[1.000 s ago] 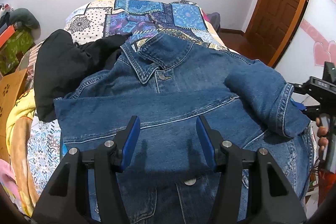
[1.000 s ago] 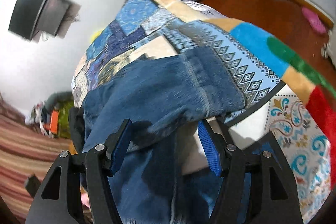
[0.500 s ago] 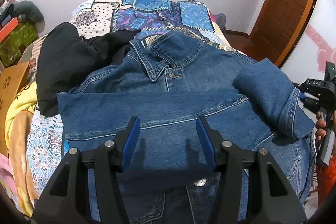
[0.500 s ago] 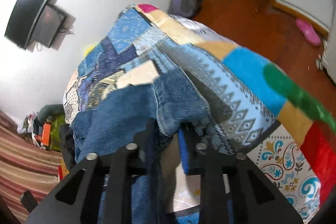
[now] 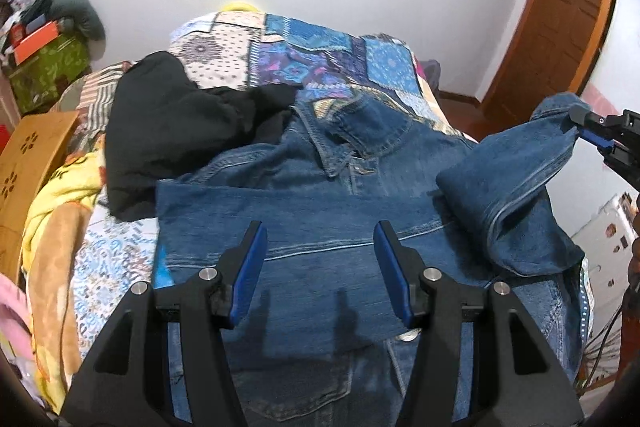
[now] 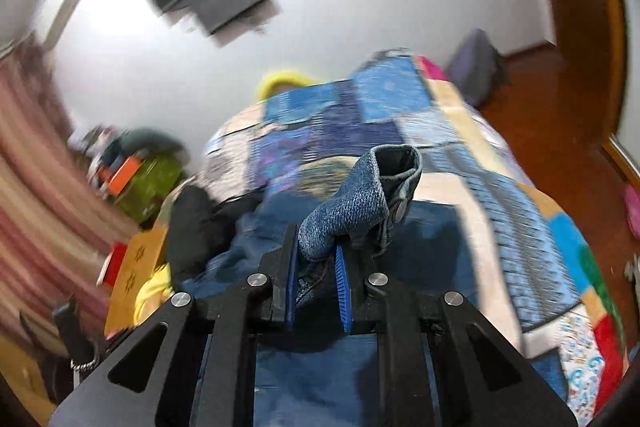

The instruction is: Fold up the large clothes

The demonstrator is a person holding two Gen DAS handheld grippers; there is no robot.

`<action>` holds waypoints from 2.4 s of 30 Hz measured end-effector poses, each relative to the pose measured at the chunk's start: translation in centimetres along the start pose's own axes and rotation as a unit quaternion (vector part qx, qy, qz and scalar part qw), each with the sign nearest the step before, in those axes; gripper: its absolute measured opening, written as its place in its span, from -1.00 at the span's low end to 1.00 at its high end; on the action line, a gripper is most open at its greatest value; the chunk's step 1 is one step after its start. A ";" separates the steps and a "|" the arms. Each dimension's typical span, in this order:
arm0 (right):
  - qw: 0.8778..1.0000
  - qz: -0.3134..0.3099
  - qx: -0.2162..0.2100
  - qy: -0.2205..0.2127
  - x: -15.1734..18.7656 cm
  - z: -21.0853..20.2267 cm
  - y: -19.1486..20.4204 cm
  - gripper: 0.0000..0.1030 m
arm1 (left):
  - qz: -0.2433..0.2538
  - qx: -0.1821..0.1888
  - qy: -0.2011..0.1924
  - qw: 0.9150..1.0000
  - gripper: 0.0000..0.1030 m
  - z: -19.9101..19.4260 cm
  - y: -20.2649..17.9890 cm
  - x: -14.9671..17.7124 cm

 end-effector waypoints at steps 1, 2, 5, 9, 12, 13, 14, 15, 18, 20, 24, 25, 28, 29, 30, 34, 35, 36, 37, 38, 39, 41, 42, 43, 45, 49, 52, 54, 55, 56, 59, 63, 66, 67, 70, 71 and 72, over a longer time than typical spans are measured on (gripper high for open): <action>1.000 -0.012 -0.006 0.003 0.3 0.3 1.1 -0.71 | -0.005 -0.001 -0.001 1.000 0.06 -0.2 0.5 0.0; 0.999 -0.028 -0.013 0.008 0.7 0.9 2.6 -0.71 | -0.010 -0.002 -0.001 1.000 0.06 -0.4 1.0 0.1; 0.997 -0.064 -0.032 0.033 2.5 3.2 5.9 -0.71 | -0.021 -0.016 -0.002 1.000 0.06 -1.3 3.1 0.5; 0.990 -0.098 -0.056 0.089 5.9 7.1 9.0 -0.71 | -0.044 -0.031 -0.005 0.999 0.06 -2.6 5.4 1.3; 0.982 -0.110 -0.066 0.137 8.8 9.7 10.4 -0.71 | -0.064 -0.040 -0.004 0.997 0.06 -3.3 7.0 1.9; 0.980 -0.116 -0.065 0.148 9.6 10.2 10.7 -0.71 | -0.070 -0.042 -0.002 0.997 0.06 -3.4 7.4 2.1; 0.976 -0.128 -0.066 0.164 10.6 11.0 11.2 -0.67 | -0.076 -0.043 0.000 0.996 0.06 -3.5 7.7 2.3; 0.972 -0.137 -0.069 0.177 11.4 11.5 11.6 -0.62 | -0.082 -0.043 0.002 0.996 0.06 -3.5 8.1 2.5; 0.963 -0.170 -0.067 0.198 13.3 12.0 12.7 -0.57 | -0.100 -0.039 0.012 0.994 0.06 -3.2 8.7 3.1; 0.958 -0.189 -0.069 0.207 14.0 11.7 13.5 -0.53 | -0.111 -0.034 0.018 0.993 0.06 -2.8 8.9 3.3; 0.953 -0.208 -0.077 0.207 13.7 10.6 14.1 -0.12 | -0.125 -0.019 0.024 0.992 0.06 -2.3 8.5 3.3; 0.954 -0.211 -0.074 0.198 13.3 10.2 14.1 -0.06 | -0.127 -0.016 0.025 0.991 0.06 -2.2 8.4 3.3; 0.960 -0.214 -0.065 0.167 11.7 8.5 13.3 0.00 | -0.135 -0.006 0.028 0.990 0.06 -1.9 8.0 3.4; 0.962 -0.211 -0.062 0.161 11.3 8.1 12.9 0.01 | -0.138 -0.003 0.030 0.990 0.06 -1.7 8.0 3.4; 0.966 -0.203 -0.053 0.150 10.6 7.3 11.9 0.01 | -0.142 0.002 0.033 0.989 0.06 -1.6 7.9 3.6; 0.976 -0.188 0.003 0.109 8.7 5.1 8.0 0.01 | -0.168 0.020 0.051 0.984 0.06 -0.7 8.2 4.3; 0.977 -0.187 0.024 0.098 8.2 4.3 6.7 0.01 | -0.179 0.025 0.057 0.982 0.06 -0.3 8.4 4.7; 0.977 -0.186 0.046 0.090 7.7 3.6 5.6 0.02 | -0.187 0.025 0.061 0.980 0.06 0.0 8.6 4.9; 0.977 -0.185 0.067 0.081 7.2 2.8 4.3 0.02 | -0.198 0.024 0.070 0.978 0.06 0.4 8.9 5.4; 0.977 -0.185 0.080 0.075 6.8 2.3 3.5 0.03 | -0.207 0.028 0.078 0.975 0.06 0.8 9.0 5.8; 0.975 -0.185 0.103 0.065 6.3 1.3 2.2 0.05 | -0.214 0.032 0.085 0.973 0.06 1.1 9.1 6.2; 0.972 -0.184 0.136 0.048 5.4 -0.2 0.1 0.13 | -0.234 0.043 0.102 0.966 0.06 1.9 9.2 7.3; 0.971 -0.183 0.151 0.039 5.0 -1.0 -0.9 0.17 | -0.248 0.051 0.114 0.961 0.06 2.4 9.2 8.0; 0.969 -0.182 0.162 0.032 4.7 -1.7 -1.6 0.18 | -0.260 0.057 0.122 0.956 0.06 2.8 9.2 8.5; 0.967 -0.176 0.185 0.020 4.3 -2.9 -3.4 0.20 | -0.287 0.072 0.139 0.945 0.06 3.5 9.2 9.6; 0.969 -0.146 0.197 0.017 4.3 -4.0 -5.9 0.25 | -0.343 0.121 0.158 0.918 0.06 4.4 8.5 11.1; 0.974 -0.123 0.190 0.023 4.9 -4.1 -7.0 0.26 | -0.377 0.151 0.172 0.897 0.06 5.0 7.9 12.0; 0.976 -0.112 0.185 0.032 5.4 -3.8 -7.5 0.26 | -0.398 0.160 0.181 0.885 0.06 5.7 7.9 12.6; 0.976 -0.110 0.183 0.035 5.6 -3.7 -7.7 0.26 | -0.410 0.164 0.185 0.878 0.06 6.1 7.9 12.9; 0.977 -0.109 0.181 0.037 5.9 -3.7 -7.8 0.26 | -0.421 0.167 0.183 0.873 0.06 6.3 8.0 13.0; 0.978 -0.107 0.175 0.042 6.4 -3.6 -8.1 0.26 | -0.416 0.147 0.169 0.881 -0.06 6.7 8.3 12.0; 0.978 -0.100 0.174 0.052 6.9 -3.2 -8.8 0.26 | -0.338 0.093 0.161 0.923 -0.31 7.6 7.6 10.1; 0.980 -0.085 0.172 0.058 7.0 -3.0 -9.4 0.26 | -0.247 0.013 0.138 0.959 -0.51 7.7 6.8 8.2; 0.980 -0.081 0.170 0.059 7.0 -3.0 -9.5 0.26 | -0.217 -0.017 0.124 0.968 -0.53 7.3 6.5 7.3; 0.982 -0.070 0.168 0.059 6.8 -3.1 -9.9 0.26 | -0.127 -0.073 0.044 0.988 -0.56 4.7 4.8 3.1; 0.982 -0.069 0.166 0.059 6.8 -3.2 -9.9 0.26 | -0.103 -0.078 0.016 0.992 -0.57 3.5 3.9 1.2; 0.982 -0.067 0.166 0.058 6.7 -3.2 -10.0 0.26 | -0.094 -0.075 -0.002 0.993 -0.57 2.7 3.5 0.1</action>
Point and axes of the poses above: each gripper's, at about its wrist camera, not at the fingertips, and z roughly the way its jaws point, y to its left, x to its underside, the point moved 8 cm from there along z, roughly the way its jaws point, and after that the axes turned 1 degree about -y, right-handed, at the moved point
